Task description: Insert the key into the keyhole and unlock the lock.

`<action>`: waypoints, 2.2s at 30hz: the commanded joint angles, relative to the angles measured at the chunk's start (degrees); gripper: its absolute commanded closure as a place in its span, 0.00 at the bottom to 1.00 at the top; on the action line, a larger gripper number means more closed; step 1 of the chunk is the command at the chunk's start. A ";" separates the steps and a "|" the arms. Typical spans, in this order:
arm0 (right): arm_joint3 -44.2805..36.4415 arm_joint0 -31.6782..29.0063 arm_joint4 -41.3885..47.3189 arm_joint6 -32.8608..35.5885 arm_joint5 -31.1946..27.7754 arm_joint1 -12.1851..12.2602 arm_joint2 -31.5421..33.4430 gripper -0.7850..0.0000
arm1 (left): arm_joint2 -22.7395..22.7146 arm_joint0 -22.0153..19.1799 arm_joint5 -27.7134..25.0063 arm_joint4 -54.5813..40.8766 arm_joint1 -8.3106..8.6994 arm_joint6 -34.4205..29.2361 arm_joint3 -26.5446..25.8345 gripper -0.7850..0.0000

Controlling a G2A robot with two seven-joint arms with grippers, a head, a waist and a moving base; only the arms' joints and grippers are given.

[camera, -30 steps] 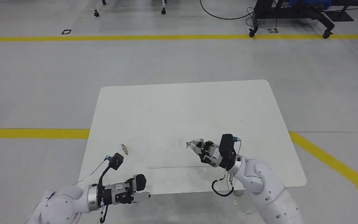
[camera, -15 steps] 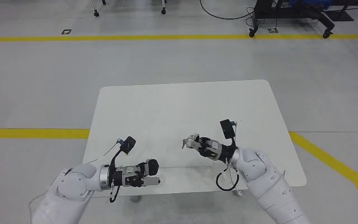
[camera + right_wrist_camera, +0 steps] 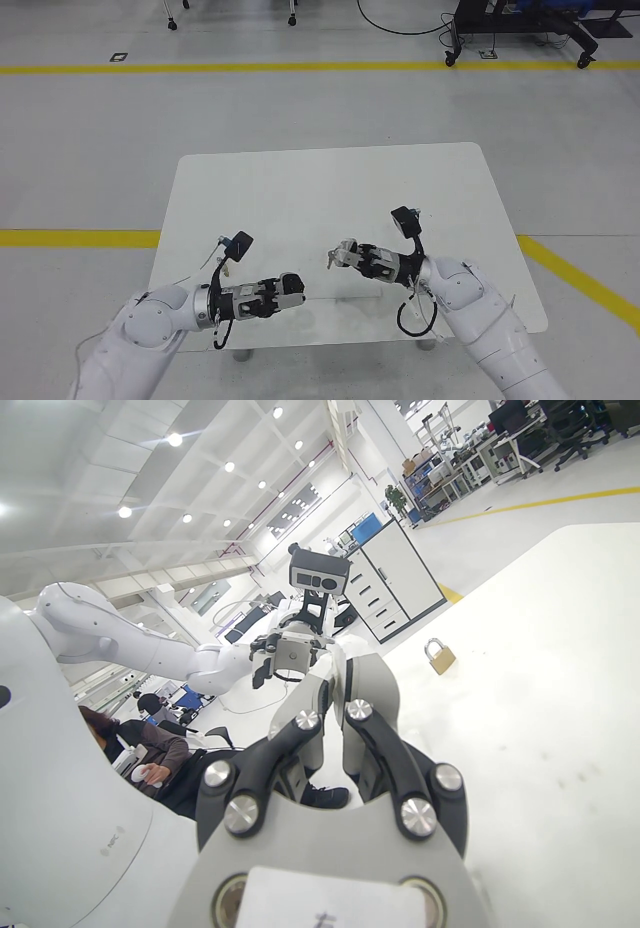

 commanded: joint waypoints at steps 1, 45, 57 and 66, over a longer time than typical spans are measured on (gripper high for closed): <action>0.09 0.14 0.68 0.48 0.01 0.07 -0.14 1.00 | 1.29 -0.67 0.41 0.95 -0.22 0.92 0.12 0.54; -2.41 -0.64 -1.24 1.25 -0.32 1.19 -1.48 1.00 | 6.96 -5.24 4.60 2.97 -1.32 6.76 3.51 1.00; -2.12 -0.56 -1.72 4.92 -0.31 2.59 0.03 0.15 | 2.30 -5.13 11.34 6.78 1.34 -10.60 0.15 1.00; -2.51 1.54 -11.02 6.99 2.90 2.47 -3.36 0.40 | 0.26 -3.54 12.55 9.67 2.69 -14.50 -2.86 1.00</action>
